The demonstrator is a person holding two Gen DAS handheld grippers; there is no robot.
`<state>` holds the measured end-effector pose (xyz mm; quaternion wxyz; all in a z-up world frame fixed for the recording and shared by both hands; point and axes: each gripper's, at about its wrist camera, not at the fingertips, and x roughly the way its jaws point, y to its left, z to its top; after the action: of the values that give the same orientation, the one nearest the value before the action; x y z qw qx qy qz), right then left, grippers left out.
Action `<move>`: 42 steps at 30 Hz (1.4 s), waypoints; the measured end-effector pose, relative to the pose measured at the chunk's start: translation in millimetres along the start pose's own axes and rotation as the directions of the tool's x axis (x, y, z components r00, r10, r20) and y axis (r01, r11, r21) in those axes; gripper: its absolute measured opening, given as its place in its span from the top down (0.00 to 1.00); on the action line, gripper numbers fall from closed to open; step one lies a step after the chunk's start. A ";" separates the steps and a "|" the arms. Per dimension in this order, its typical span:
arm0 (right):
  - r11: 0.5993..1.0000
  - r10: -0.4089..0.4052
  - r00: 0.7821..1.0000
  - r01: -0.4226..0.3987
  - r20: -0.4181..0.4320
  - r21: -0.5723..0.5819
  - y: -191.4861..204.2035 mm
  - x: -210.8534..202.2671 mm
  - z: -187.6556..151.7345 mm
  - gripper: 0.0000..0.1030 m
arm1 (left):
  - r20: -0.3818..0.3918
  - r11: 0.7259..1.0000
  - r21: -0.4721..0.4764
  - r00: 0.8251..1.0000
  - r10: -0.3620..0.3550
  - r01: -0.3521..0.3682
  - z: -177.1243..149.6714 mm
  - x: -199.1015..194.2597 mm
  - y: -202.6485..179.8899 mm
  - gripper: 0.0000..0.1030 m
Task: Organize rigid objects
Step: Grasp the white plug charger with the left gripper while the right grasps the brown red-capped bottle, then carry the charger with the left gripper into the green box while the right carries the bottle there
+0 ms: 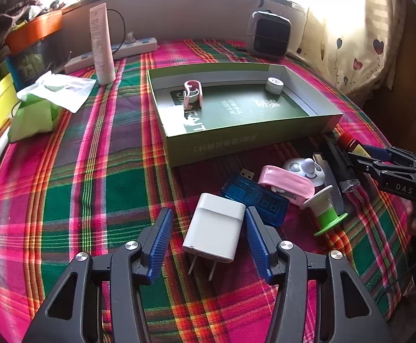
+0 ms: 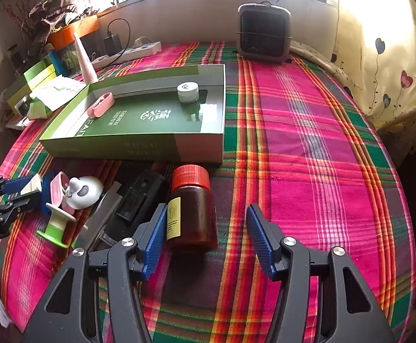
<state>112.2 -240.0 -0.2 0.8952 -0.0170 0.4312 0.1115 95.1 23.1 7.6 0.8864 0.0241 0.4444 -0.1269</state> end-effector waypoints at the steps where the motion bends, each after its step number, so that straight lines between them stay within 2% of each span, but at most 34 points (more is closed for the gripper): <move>1: 1.000 0.000 1.000 0.000 0.000 0.000 -0.2 0.1 0.1 0.45 | 0.001 1.000 -0.003 1.000 -0.001 0.001 -0.2 -0.1 0.4 0.50; 9: 1.000 0.013 1.000 -0.013 0.008 0.023 -2.7 -1.4 -1.2 0.46 | 0.013 0.999 -0.036 1.000 0.003 -0.002 -2.4 -1.4 4.5 0.51; 13: 1.000 0.014 1.000 -0.014 0.011 0.025 -2.9 -2.2 -1.2 0.58 | 0.014 0.999 -0.043 1.000 0.022 -0.021 -2.9 -1.9 4.9 0.59; 18: 0.999 0.018 1.000 -0.019 0.013 0.028 -2.8 -2.9 -1.8 0.67 | 0.017 0.998 -0.051 1.000 0.023 -0.022 -3.0 -2.6 7.1 0.67; 42: 0.999 0.035 0.999 -0.036 0.039 0.027 -3.0 -11.1 0.3 0.68 | 0.035 0.998 -0.070 0.999 0.008 -0.006 -1.5 -8.8 8.0 0.69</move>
<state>106.3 -244.9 8.4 0.9014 0.0049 0.4156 0.1216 90.9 32.9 13.1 0.8950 -0.0075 0.4326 -0.1087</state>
